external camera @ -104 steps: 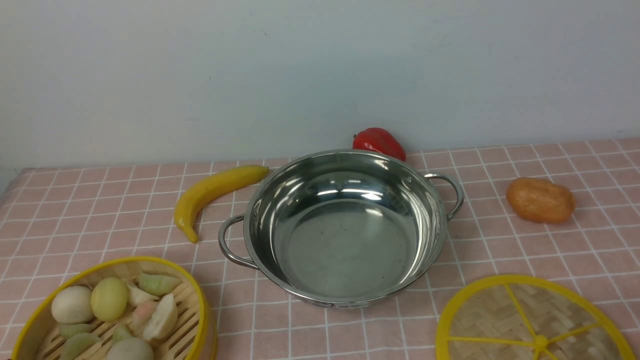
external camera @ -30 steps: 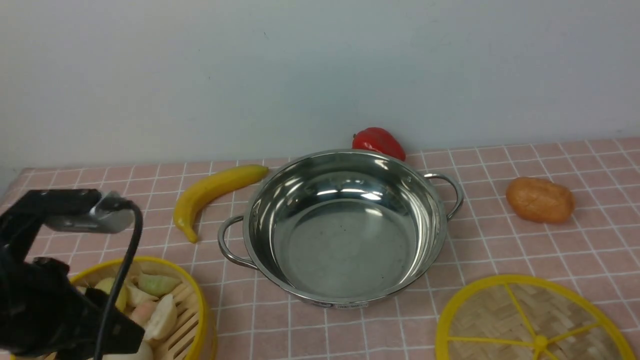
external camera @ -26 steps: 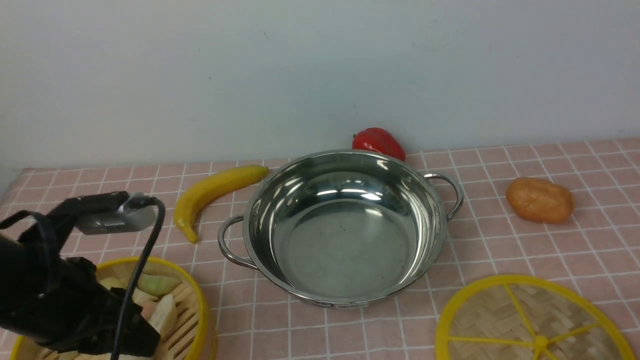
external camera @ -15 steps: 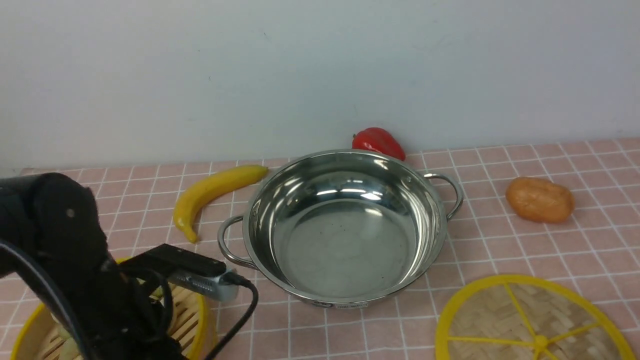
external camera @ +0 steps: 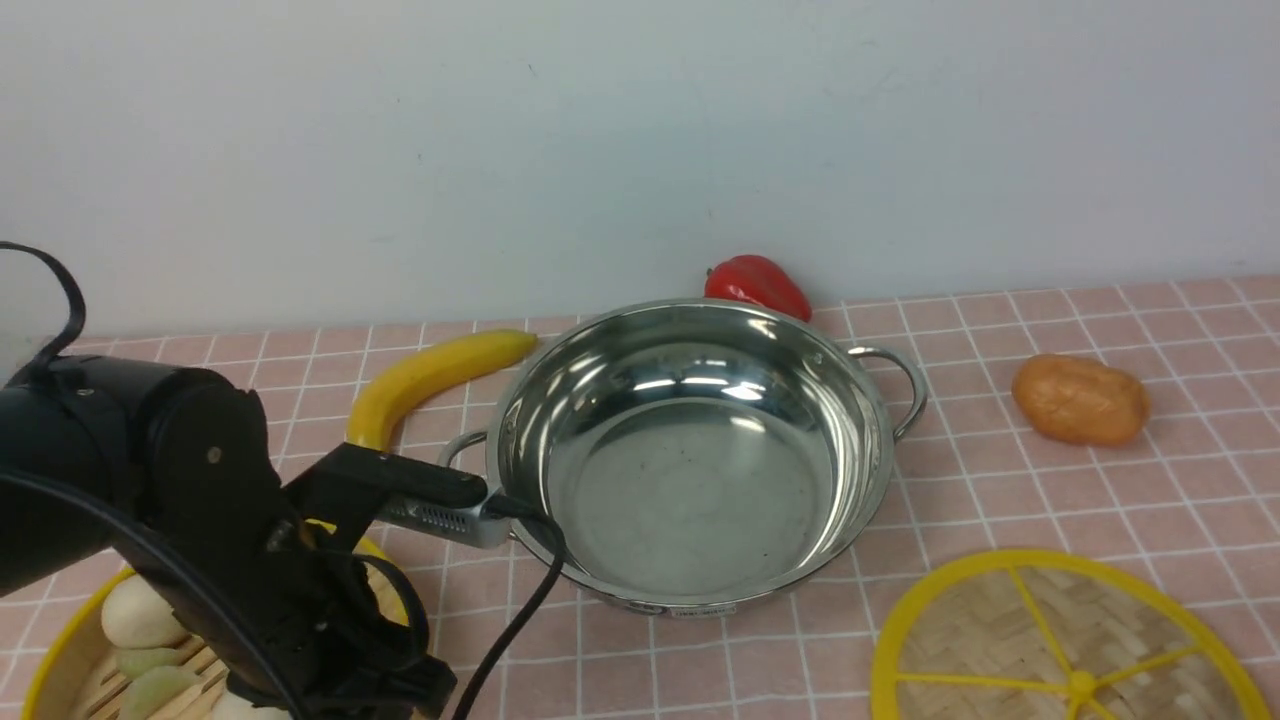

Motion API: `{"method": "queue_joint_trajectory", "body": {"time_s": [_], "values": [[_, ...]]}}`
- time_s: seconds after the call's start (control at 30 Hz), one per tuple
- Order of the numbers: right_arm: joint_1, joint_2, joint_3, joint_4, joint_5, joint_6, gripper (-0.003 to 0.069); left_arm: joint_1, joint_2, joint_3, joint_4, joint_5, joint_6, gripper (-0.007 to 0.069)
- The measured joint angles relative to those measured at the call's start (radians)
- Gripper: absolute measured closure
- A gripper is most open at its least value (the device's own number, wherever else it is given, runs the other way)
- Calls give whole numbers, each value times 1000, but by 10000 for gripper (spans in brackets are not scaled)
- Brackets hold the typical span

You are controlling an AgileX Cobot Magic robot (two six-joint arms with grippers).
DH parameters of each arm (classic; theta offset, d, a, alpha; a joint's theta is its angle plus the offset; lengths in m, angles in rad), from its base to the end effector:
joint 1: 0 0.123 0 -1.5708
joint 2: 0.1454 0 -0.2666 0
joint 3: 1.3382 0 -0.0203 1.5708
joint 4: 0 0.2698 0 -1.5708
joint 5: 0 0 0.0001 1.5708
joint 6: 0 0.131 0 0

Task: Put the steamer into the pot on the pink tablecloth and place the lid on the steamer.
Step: 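Grasp the rim of the steamer basket holding the buns with the left gripper, then place the bamboo steamer basket with dumplings into the steel pot with the left gripper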

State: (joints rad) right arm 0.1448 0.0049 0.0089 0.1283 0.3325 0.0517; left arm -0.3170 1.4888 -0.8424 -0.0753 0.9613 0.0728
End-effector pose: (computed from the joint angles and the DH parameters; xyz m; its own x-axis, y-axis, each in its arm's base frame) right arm 0.1284 0.0243 0.1696 -0.2791 0.1332 -0.9510 -0.1382 0.9745 0.1770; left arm 0.2474 -0.0897 0.1326 -0.9392 0.3392 -0.0534 0.3421 0.9377 -0.0601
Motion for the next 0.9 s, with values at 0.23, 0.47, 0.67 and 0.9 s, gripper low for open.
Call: {"method": "queue_joint_trajectory", "body": {"time_s": [0.23, 0.47, 0.67, 0.9], "values": [[0, 0, 0, 0, 0, 0, 419, 0, 132, 0, 4, -35, 0, 312], [0, 0, 0, 0, 0, 0, 419, 0, 208, -9, 16, -54, -2, 503], [0, 0, 0, 0, 0, 0, 419, -6, 204, -28, 110, 6, 3, 599], [0, 0, 0, 0, 0, 0, 419, -6, 59, -140, 252, 181, 52, 595]]}}
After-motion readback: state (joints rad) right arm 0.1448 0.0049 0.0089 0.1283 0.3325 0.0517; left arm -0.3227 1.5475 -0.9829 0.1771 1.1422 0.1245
